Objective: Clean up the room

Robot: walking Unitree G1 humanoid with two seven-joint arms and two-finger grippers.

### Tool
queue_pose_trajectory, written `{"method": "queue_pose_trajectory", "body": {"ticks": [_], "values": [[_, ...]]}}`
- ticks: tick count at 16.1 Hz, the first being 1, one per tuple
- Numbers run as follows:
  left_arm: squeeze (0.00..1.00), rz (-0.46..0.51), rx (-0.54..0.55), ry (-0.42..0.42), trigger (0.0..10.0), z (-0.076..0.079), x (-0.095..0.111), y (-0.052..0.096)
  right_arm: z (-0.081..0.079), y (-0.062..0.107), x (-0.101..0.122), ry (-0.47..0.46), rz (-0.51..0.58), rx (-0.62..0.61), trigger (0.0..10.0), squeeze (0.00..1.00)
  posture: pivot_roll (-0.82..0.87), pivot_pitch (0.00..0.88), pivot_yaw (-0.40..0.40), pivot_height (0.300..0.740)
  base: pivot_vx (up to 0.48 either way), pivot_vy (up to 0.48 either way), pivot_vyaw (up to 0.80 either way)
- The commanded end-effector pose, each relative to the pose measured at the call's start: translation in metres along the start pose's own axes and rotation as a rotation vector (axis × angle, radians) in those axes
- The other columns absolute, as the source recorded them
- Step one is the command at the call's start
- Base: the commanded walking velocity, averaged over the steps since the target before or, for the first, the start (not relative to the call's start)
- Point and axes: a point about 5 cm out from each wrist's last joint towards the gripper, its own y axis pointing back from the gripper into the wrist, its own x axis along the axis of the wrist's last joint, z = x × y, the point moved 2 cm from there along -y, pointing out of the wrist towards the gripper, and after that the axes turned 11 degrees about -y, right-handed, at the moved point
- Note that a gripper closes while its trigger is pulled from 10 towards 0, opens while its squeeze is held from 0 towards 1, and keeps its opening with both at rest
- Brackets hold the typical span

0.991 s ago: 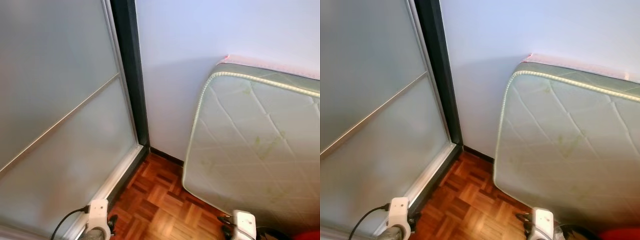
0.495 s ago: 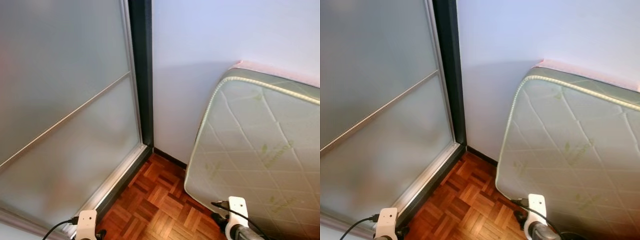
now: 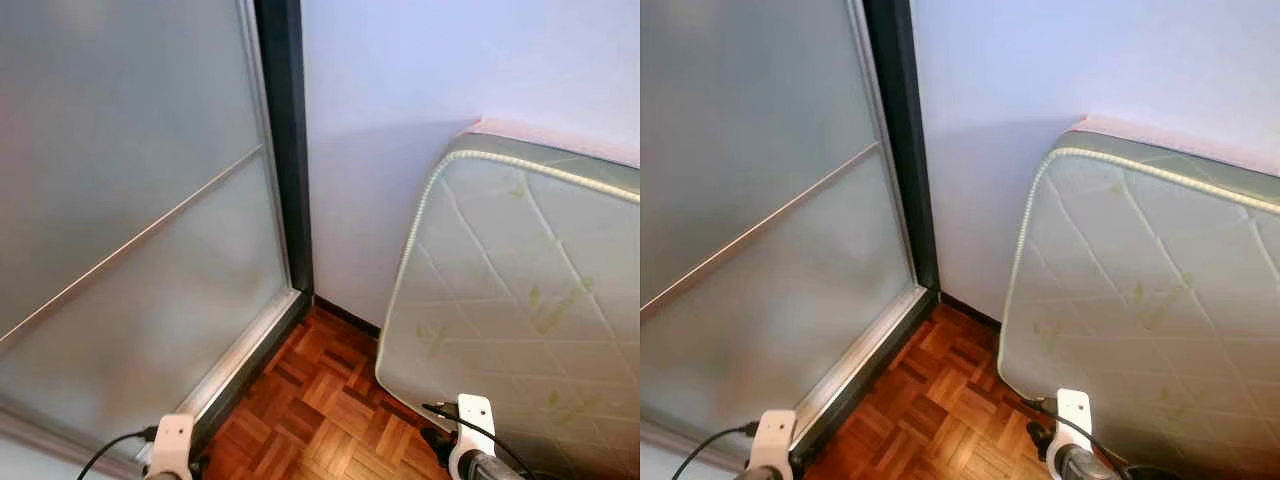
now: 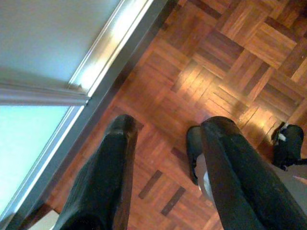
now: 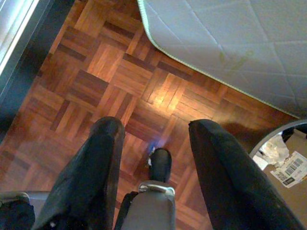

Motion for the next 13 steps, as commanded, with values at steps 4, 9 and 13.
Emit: {"method": "queue_pose_trajectory", "body": {"ticks": [4, 9, 13], "values": [[0.00, -0.012, -0.019, -0.012, 10.0, 0.004, -0.003, 0.000, 0.002, 0.000, -0.004, -0.026, -0.007, -0.009, 10.0, 0.00, 0.24, 0.054, 0.007, 0.740, 0.000, 0.000, 0.00], [0.00, -0.028, -0.037, -0.027, 10.0, 0.010, -0.008, 0.001, 0.001, 0.001, -0.001, -0.031, 0.010, 0.000, 10.0, 0.00, 0.24, 0.050, -0.002, 0.740, 0.000, 0.000, 0.00], [0.00, -0.017, -0.055, -0.029, 10.0, 0.020, -0.005, 0.000, 0.001, 0.001, -0.002, -0.019, 0.006, 0.004, 10.0, 0.00, 0.23, 0.043, -0.001, 0.740, 0.000, 0.000, 0.00]]}}
